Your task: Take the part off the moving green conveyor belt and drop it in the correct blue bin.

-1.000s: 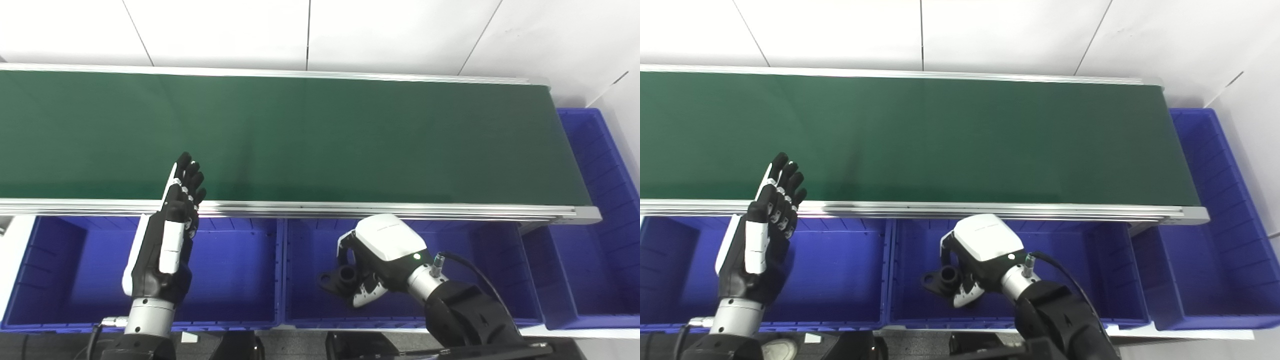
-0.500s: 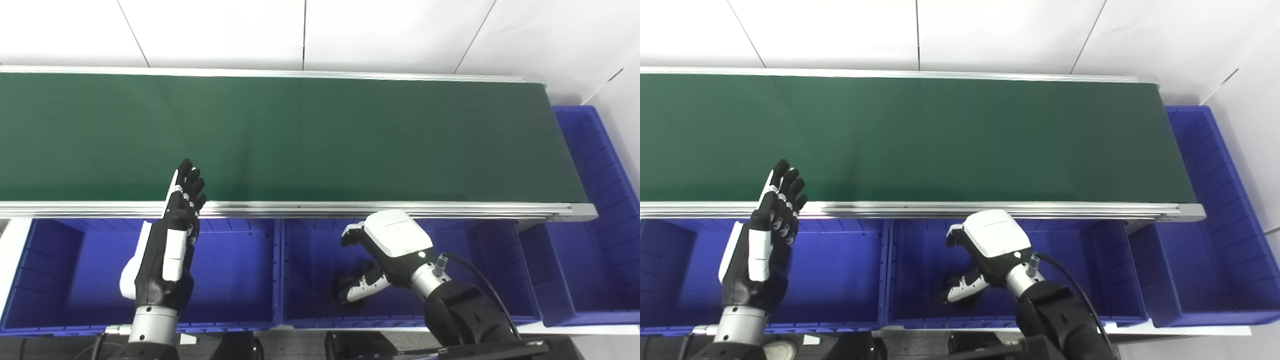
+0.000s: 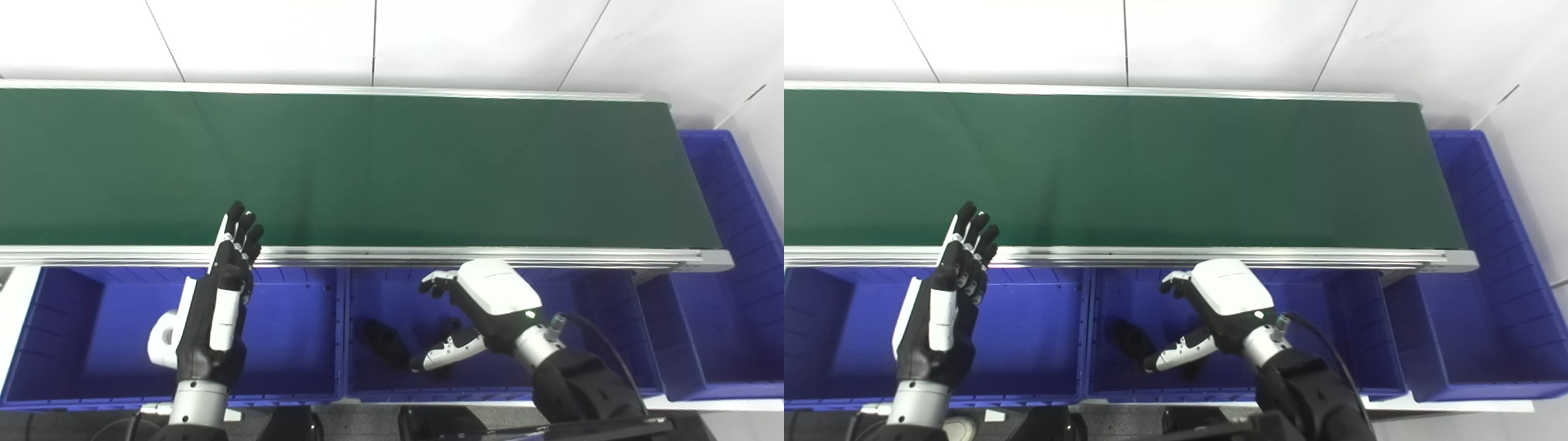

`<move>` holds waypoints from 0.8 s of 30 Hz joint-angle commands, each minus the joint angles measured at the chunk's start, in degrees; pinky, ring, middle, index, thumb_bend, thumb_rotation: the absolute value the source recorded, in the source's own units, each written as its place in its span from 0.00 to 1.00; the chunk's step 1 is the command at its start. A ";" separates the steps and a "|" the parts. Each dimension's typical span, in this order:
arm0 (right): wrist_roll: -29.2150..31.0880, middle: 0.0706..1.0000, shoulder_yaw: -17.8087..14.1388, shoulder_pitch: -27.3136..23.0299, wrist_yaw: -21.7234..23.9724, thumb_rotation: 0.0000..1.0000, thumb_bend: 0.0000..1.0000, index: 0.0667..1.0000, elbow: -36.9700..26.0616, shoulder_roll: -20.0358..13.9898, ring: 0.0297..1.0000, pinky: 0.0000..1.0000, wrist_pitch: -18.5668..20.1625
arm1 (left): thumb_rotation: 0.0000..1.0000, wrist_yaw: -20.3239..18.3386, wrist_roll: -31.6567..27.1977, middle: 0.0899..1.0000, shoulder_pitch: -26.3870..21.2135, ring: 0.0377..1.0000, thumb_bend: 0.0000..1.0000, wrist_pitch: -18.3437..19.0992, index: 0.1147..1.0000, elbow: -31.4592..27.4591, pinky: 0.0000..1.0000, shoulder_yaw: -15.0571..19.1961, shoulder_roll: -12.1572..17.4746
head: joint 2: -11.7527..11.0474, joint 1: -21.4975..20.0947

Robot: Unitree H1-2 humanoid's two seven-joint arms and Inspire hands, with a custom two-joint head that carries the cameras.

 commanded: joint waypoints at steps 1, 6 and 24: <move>4.84 0.64 -2.00 1.01 -1.36 0.72 0.86 0.72 -4.57 2.45 0.54 0.43 2.12 | 0.96 -0.23 1.65 0.99 0.53 0.97 0.64 -3.18 1.00 -0.37 1.00 -0.67 -0.16 | -0.78 1.46; 20.67 0.66 -7.27 6.85 -8.16 0.68 0.78 0.68 -7.83 8.36 0.58 0.47 0.99 | 0.95 0.20 3.03 0.98 1.39 0.96 0.63 -4.39 1.00 0.90 1.00 -1.50 -0.65 | -2.55 4.42; 55.05 0.82 -16.71 12.09 -31.86 0.88 0.62 0.82 16.47 19.70 0.77 0.74 -30.50 | 0.93 2.62 6.67 0.95 -2.40 0.95 0.59 -16.71 1.00 8.91 0.97 1.58 -0.88 | -9.83 8.37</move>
